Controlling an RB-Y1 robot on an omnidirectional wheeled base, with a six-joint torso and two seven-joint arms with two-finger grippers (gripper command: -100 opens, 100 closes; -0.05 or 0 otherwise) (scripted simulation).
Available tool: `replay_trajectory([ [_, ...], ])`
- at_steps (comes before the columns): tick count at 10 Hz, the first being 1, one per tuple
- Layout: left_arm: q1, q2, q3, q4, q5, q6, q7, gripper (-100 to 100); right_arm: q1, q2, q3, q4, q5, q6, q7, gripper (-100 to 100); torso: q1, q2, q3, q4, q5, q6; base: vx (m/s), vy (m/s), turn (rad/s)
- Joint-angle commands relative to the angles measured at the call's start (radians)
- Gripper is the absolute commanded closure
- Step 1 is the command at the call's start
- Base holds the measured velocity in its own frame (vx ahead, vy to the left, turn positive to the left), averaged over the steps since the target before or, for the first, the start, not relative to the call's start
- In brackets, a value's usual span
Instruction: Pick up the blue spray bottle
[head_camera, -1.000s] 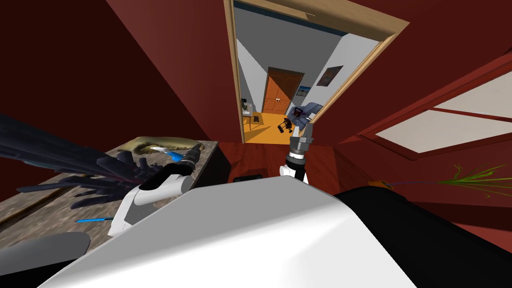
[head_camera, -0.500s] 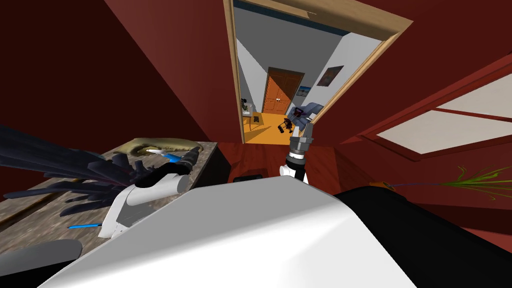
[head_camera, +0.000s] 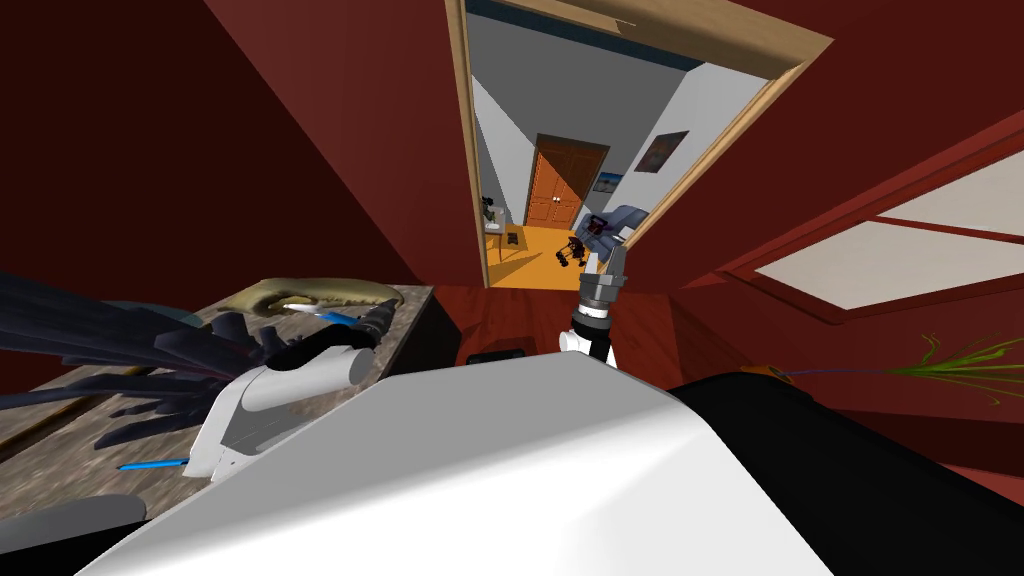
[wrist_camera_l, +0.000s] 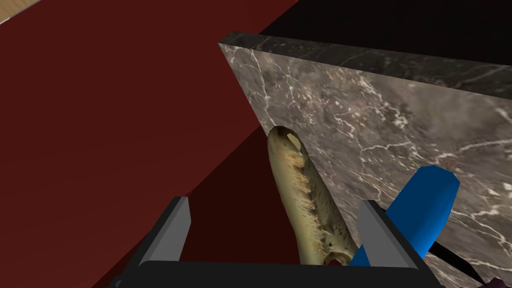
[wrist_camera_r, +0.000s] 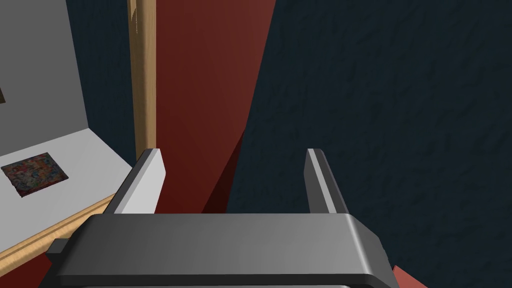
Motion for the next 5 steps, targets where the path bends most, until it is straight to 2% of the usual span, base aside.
replay_trajectory([
  [1,-0.002,0.006,0.011,-0.01,0.005,0.05,-0.007,-100,0.0,0.0,0.0,0.0,0.0,0.0,0.0,0,0.0,0.0,0.0,0.0,0.0,0.0,0.046,-0.001,0.002],
  [2,-0.002,0.006,0.011,-0.01,0.005,0.077,-0.007,-100,0.0,0.0,0.0,0.0,0.0,0.0,0.0,0,0.0,0.0,0.0,0.0,0.0,0.0,0.02,-0.003,0.0],
  [3,-0.01,0.016,0.029,-0.017,0.009,0.108,-0.021,-100,0.0,0.0,0.0,0.0,0.0,0.0,0.0,0,0.0,0.001,0.0,0.0,0.0,0.0,0.034,-0.009,0.002],
  [5,-0.01,0.016,0.029,-0.017,0.009,0.155,-0.021,-100,0.0,0.0,0.0,0.0,0.0,0.0,0.0,0,0.0,0.0,0.0,0.0,0.0,0.0,0.029,-0.004,0.001],
])
